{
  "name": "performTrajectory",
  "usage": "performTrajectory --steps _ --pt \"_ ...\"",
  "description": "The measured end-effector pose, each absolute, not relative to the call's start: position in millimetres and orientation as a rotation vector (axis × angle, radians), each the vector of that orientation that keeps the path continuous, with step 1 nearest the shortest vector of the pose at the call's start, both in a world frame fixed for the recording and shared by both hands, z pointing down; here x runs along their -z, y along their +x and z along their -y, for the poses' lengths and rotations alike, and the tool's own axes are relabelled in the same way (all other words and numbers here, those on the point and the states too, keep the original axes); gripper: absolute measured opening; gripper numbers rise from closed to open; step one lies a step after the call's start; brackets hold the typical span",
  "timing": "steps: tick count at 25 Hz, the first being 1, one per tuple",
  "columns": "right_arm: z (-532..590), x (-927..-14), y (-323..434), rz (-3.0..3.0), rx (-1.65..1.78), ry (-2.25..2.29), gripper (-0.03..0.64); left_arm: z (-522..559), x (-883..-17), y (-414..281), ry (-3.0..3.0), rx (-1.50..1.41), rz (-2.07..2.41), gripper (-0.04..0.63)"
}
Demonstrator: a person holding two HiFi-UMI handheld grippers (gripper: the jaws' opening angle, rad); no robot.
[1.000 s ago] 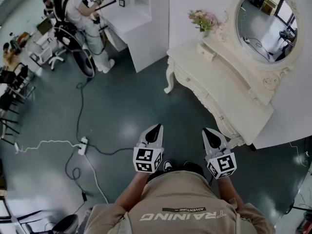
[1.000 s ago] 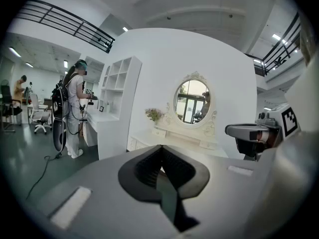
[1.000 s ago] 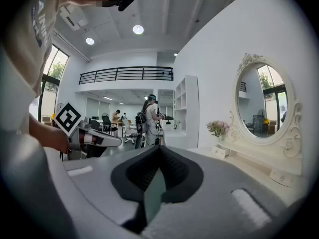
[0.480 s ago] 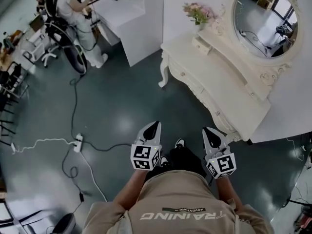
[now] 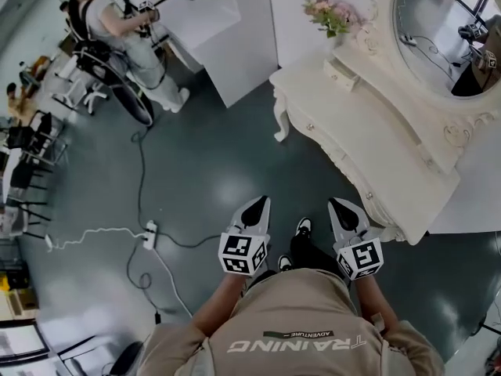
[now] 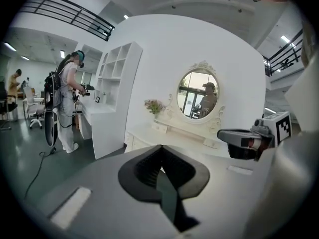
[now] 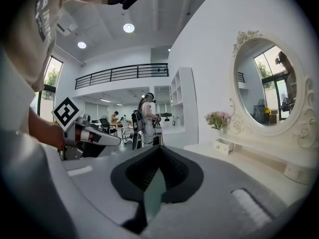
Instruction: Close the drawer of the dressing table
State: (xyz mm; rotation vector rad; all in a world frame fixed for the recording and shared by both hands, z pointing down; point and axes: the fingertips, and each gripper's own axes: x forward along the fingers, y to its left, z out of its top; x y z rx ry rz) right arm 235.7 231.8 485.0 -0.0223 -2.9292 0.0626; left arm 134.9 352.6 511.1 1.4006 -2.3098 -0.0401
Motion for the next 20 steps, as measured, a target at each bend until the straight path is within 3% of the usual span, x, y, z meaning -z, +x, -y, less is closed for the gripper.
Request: performTrajectory --steps 20 --pt "-109 -488 100 2.914 -0.123 -0.059 0.002 -226 -489 11 1.39 0.013 2.344 0.018"
